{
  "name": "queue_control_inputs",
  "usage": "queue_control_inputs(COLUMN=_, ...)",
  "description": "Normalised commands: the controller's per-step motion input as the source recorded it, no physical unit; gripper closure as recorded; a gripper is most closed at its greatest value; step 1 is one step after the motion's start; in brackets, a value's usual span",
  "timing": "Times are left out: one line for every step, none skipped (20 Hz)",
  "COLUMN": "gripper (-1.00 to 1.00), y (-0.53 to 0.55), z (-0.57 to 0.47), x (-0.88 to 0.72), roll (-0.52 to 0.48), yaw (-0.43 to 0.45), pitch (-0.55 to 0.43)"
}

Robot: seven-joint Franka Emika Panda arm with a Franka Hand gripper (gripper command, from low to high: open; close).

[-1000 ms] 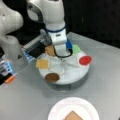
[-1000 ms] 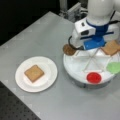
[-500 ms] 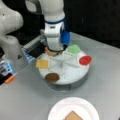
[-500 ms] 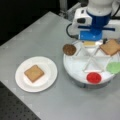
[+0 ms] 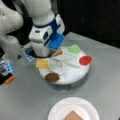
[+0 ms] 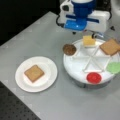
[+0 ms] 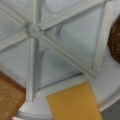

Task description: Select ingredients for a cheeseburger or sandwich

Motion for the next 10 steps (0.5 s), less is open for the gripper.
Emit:
queue_control_inputs(gripper=-1.0, y=-0.47, z=0.27, x=0.31, roll=0.645, yaw=-0.349, pitch=0.226)
queue_control_inputs(gripper=-1.0, y=-0.42, z=0.22, x=0.31, roll=0.6, yaw=-0.288, pitch=0.224)
queue_control_inputs(gripper=-1.0, y=-0.44, z=0.2, x=0.31, roll=0.664, yaw=-0.249, pitch=0.229)
queue_control_inputs(gripper=-1.0, y=-0.44, z=0.17, x=0.31, roll=0.689, yaw=-0.18, pitch=0.226)
queue_control_inputs(gripper=-1.0, y=-0.45, z=0.14, x=0.31, roll=0.717, yaw=-0.125, pitch=0.221)
queue_control_inputs(gripper=-1.0, y=-0.43, z=0.11, x=0.31, roll=0.672, yaw=-0.06, pitch=0.21)
queue_control_inputs(gripper=-1.0, y=-0.43, z=0.09, x=0.31, roll=0.711, yaw=-0.002, pitch=0.186)
queue_control_inputs(gripper=-1.0, y=-0.44, z=0.07, x=0.31, roll=0.712, yaw=0.041, pitch=0.161)
queue_control_inputs(gripper=-1.0, y=-0.43, z=0.06, x=0.31, roll=0.66, yaw=0.08, pitch=0.146)
queue_control_inputs(gripper=-1.0, y=-0.43, z=0.05, x=0.31, roll=0.634, yaw=0.101, pitch=0.129)
